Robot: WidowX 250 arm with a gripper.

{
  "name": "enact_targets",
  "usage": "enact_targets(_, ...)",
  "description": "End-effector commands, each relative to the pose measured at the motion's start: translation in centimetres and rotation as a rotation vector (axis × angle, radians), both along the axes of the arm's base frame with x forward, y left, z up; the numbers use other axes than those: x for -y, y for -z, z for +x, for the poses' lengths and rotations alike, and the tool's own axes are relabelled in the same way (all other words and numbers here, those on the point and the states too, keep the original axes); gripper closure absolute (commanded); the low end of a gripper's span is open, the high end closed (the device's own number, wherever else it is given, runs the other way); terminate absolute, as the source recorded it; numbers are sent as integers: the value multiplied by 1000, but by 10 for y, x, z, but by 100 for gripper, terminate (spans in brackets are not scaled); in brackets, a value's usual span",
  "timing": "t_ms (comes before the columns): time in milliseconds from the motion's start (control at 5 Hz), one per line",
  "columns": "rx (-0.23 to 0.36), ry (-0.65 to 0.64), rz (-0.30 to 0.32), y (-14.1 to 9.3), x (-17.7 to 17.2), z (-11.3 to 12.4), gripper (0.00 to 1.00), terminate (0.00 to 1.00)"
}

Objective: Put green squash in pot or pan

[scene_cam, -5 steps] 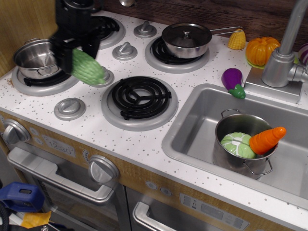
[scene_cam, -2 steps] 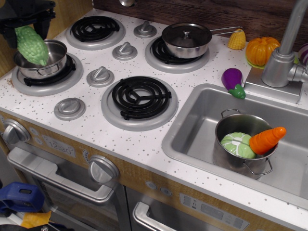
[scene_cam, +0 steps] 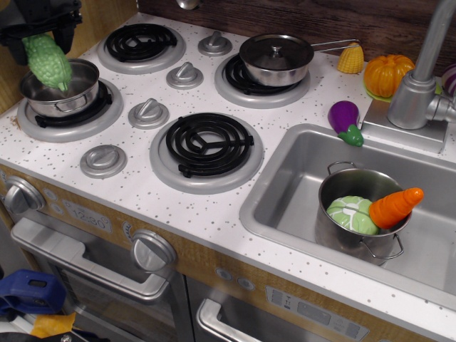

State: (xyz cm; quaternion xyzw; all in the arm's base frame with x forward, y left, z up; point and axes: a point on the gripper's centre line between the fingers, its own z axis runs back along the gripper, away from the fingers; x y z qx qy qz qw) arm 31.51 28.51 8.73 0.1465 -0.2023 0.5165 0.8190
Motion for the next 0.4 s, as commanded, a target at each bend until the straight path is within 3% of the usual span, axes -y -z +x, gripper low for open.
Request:
enact_targets(0,51,-8,38,-22,-8,2,0,0)
enact_targets(200,51,-8,38,-22,-8,2,0,100)
